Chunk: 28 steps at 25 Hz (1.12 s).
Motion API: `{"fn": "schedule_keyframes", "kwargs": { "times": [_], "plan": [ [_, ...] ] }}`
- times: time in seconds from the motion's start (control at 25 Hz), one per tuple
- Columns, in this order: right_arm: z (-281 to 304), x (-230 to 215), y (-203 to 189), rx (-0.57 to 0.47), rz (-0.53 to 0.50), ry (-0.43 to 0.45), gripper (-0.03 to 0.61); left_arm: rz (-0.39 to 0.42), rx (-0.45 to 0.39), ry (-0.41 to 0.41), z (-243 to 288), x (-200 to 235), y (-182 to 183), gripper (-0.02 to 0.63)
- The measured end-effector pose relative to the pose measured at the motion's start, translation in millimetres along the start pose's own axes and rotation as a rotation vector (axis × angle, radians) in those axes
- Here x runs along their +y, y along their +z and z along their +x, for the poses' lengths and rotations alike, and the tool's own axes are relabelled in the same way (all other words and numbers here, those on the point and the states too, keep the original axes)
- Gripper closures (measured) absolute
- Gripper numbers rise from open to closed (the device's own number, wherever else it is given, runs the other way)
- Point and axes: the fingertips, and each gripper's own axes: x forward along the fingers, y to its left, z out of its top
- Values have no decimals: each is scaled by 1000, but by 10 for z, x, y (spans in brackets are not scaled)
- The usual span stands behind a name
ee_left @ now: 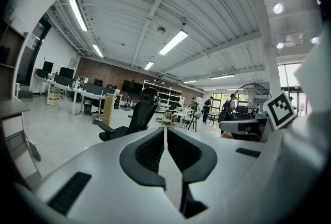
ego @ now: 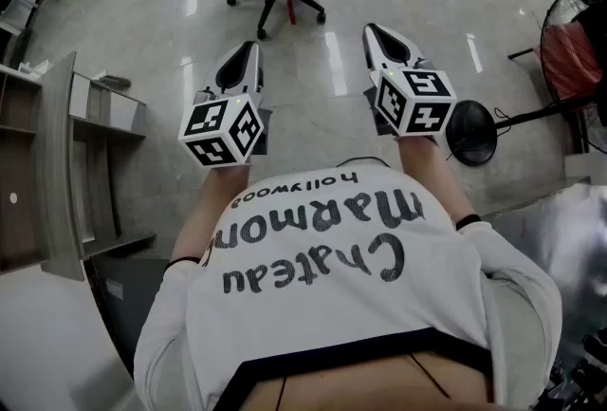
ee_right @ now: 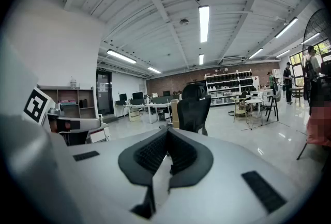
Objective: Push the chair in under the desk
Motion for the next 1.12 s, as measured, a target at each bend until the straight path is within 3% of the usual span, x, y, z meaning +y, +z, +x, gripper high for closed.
{"fn": "schedule_keyframes", "kwargs": {
  "times": [0.28,0.56,0.8,1.12],
  "plan": [
    [31,-110,-56,-4,7,6,571,0,-13,26,41,1,-33,581],
    [243,-269,-159,-4,86,15,569,-28,-42,14,183,126,-22,581],
    [627,-450,-123,22,64,-8,569,-41,-39,0,661,366,22,581],
    [1389,-666,312,22,60,-22,569,-22,-45,-73,1576,680,510,581]
  ]
}}
